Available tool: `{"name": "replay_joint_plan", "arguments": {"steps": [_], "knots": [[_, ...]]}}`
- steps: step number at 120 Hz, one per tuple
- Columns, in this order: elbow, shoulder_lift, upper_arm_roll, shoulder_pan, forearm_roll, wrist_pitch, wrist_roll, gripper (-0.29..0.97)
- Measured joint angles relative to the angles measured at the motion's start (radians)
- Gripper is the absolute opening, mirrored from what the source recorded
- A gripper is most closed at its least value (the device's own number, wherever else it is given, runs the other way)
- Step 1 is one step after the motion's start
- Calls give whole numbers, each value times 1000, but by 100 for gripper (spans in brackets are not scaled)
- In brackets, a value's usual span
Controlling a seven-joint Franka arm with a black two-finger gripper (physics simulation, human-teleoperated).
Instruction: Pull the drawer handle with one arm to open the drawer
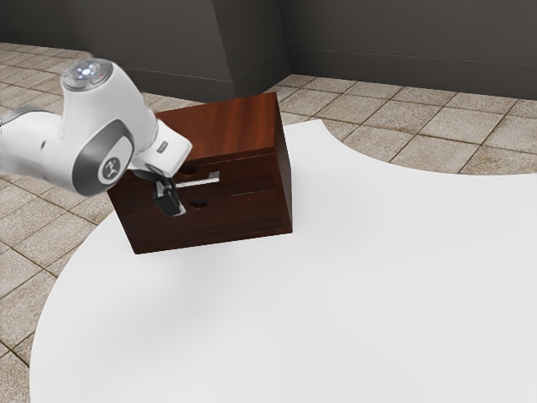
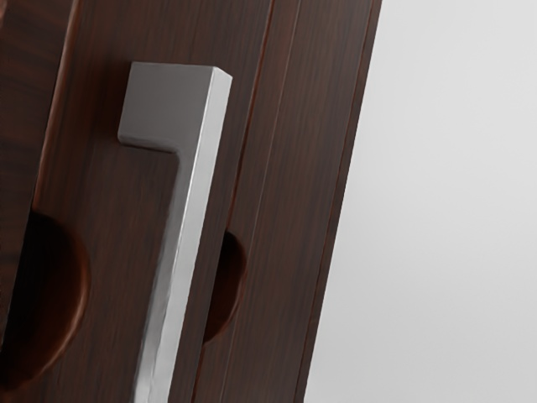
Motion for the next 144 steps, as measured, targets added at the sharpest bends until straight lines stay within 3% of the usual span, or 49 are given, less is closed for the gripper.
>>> {"name": "replay_joint_plan", "arguments": {"steps": [62, 144], "knots": [[-16, 21, 4, -75, -4, 66, -37, 68], [-15, 44, 16, -37, -5, 71, -58, 65]]}}
